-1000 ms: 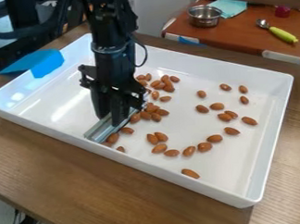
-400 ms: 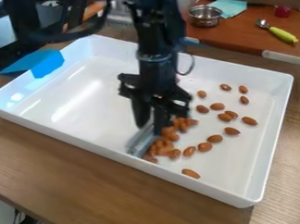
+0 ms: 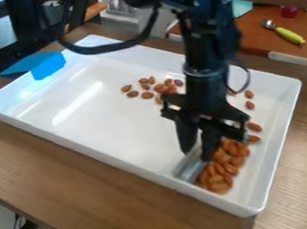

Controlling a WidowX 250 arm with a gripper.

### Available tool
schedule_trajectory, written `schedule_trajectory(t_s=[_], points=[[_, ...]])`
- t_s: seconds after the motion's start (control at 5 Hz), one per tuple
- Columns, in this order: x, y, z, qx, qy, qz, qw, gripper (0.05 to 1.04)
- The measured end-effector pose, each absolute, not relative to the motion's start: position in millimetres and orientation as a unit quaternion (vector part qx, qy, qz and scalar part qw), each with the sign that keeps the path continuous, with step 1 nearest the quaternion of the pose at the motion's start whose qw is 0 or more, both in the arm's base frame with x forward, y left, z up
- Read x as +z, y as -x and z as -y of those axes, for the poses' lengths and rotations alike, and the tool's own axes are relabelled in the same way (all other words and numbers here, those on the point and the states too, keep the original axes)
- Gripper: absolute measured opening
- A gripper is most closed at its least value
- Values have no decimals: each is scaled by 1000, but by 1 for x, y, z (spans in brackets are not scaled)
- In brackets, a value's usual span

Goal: Sweep into pile

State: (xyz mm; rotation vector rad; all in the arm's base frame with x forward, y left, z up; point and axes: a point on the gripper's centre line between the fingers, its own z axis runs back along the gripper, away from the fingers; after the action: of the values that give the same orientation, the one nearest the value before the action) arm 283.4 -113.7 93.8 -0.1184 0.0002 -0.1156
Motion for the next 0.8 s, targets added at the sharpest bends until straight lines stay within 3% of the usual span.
schedule_trajectory(t_s=[0.4, 0.8], points=[[111, -296, 107, -40, 75, 3, 996, 324], [152, -323, 12, 3, 79, 21, 997, 324]])
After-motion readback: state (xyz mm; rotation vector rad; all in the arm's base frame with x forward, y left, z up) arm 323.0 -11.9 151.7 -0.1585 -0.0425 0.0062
